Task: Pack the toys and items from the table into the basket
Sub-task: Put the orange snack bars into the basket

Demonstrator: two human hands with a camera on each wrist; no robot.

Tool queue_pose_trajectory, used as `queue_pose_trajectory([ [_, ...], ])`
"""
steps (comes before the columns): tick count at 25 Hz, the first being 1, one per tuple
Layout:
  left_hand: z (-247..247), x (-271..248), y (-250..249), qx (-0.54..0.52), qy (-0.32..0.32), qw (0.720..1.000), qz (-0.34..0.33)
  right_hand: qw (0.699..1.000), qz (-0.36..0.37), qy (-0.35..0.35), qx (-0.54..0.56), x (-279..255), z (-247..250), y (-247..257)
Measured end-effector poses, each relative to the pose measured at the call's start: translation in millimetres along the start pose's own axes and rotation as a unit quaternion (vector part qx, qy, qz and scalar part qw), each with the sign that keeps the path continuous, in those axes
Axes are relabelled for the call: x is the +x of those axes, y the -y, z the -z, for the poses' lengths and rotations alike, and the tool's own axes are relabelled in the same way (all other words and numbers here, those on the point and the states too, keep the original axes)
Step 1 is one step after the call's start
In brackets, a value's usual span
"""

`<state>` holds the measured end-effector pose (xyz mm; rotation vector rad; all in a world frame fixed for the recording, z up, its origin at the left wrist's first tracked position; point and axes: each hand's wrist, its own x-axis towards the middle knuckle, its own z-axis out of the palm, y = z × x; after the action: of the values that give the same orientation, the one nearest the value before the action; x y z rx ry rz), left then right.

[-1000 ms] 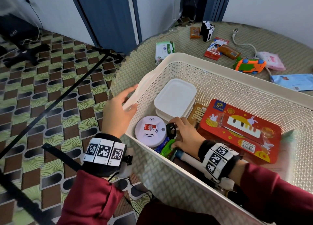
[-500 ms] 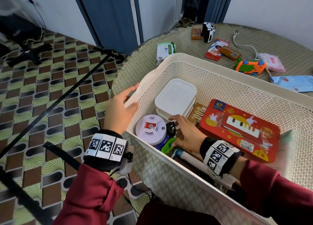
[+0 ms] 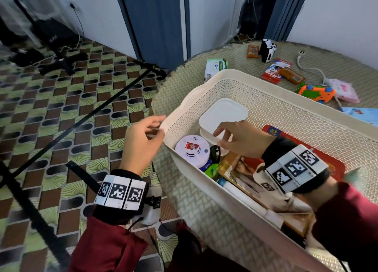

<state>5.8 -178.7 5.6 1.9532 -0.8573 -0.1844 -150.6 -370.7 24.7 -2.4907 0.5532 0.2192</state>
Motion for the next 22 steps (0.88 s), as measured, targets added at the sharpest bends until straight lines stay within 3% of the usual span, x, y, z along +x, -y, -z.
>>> queue_pose_trajectory([
  [7,44,-10,23,-0.051,-0.044,0.997,0.029,0.993,0.045,-0.108,-0.02,-1,32,93],
  [12,99,-6,60,-0.045,-0.044,0.997,0.036,0.981,0.07,-0.154,0.093,25,0,178],
  [17,161,-3,129,-0.042,-0.016,0.996,0.076,0.985,0.035,-0.067,0.156,84,-81,223],
  [22,202,5,184,-0.006,0.04,0.995,0.088,0.989,-0.017,-0.009,0.145,136,-149,230],
])
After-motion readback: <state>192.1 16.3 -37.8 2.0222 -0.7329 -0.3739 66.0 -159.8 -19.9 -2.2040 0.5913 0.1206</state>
